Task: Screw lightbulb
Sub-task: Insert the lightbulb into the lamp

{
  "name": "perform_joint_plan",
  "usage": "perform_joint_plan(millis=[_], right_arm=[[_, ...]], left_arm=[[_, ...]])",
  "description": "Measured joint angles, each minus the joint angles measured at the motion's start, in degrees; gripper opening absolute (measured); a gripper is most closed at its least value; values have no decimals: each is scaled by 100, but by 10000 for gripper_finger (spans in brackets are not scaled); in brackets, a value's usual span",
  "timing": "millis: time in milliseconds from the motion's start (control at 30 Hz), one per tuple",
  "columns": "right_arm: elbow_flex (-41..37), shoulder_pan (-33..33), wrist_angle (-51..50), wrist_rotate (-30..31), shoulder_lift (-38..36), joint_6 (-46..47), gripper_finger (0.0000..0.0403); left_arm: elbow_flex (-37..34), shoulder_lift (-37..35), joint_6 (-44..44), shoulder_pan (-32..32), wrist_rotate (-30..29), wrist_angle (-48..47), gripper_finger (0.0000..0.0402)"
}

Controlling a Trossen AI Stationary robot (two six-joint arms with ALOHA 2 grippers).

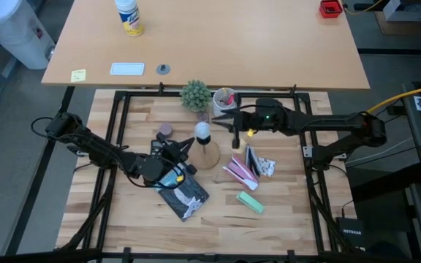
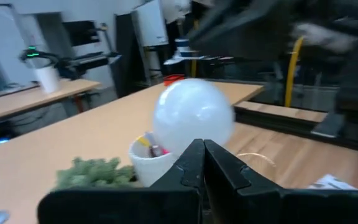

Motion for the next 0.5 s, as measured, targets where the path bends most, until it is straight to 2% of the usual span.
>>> perform_joint_plan(millis=[200,367,500], right_arm=[[0,-155,134,100,267,-137,44],[0,-180,135,95,408,-130,44],[0,-180,44,-216,432,12,44]], left_arm=[[0,0,-13,135,745,-9,1],[0,0,3,265,760,-29,1],[-1,0,68,321,756,-24,1]])
